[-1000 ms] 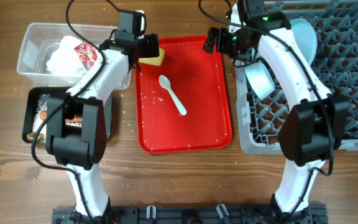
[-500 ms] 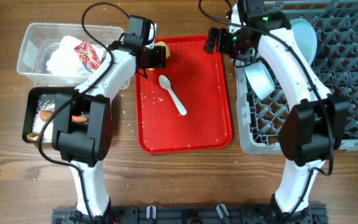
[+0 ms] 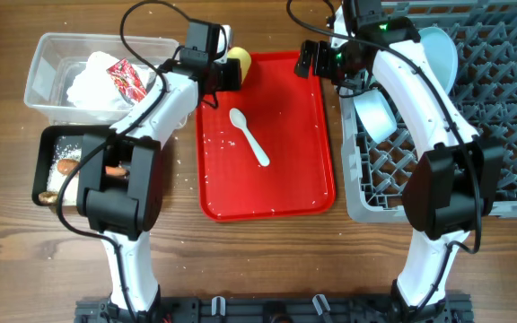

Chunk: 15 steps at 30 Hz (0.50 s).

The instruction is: Sort waste into correct bins and load items into the dishwasher rack

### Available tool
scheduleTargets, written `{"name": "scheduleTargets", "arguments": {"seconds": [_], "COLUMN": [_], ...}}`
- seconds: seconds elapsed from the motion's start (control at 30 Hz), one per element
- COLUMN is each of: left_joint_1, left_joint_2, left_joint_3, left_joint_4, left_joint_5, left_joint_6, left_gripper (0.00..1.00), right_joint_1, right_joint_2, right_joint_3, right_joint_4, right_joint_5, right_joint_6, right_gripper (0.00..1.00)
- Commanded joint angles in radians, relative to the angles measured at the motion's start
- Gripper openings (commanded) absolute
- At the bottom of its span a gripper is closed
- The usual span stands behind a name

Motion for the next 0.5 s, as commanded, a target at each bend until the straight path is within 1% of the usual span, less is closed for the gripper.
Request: {"name": "scheduleTargets", "arguments": {"seconds": [0.0, 0.2, 0.27, 0.3, 0.37, 0.4, 0.47], "left_joint_1": [-0.01, -0.01, -0.01, -0.01, -0.01, -0.01, -0.01], "left_joint_2": [0.055, 0.118, 0.121, 0.121, 0.121, 0.121, 0.1], "left_joint_3": [0.003, 0.003, 0.003, 0.003, 0.003, 0.003, 0.003], "left_joint_4": [0.064, 0.18, 0.187, 0.187, 0.185, 0.178, 0.143], "left_joint_5": [0.004, 0.004, 0.004, 0.004, 0.005, 0.005, 0.044], "left_joint_6": [-0.014, -0.014, -0.014, -0.014, -0.015, -0.034, -0.056], "left_gripper": [0.31, 0.3, 0.08, 0.04, 0.04, 0.04, 0.04], "right_joint_1": [-0.001, -0.001, -0.001, -0.001, -0.001, -0.001, -0.001], "right_joint_2": [-0.028, -0.028, -0.028, -0.028, -0.028, -0.028, -0.028], "right_joint_3": [0.018, 0.018, 0.018, 0.018, 0.018, 0.018, 0.018], "right_joint_4": [-0.011, -0.007, -0.003, 0.0, 0.002, 0.002, 0.001], "right_joint_5": [0.021, 0.021, 0.021, 0.021, 0.021, 0.021, 0.02], "right_joint_6": [-0.022, -0.039, -0.039, -0.039, -0.039, -0.039, -0.04], "right_gripper": [1.0, 1.0, 1.0, 1.0, 1.0, 1.0, 1.0]}}
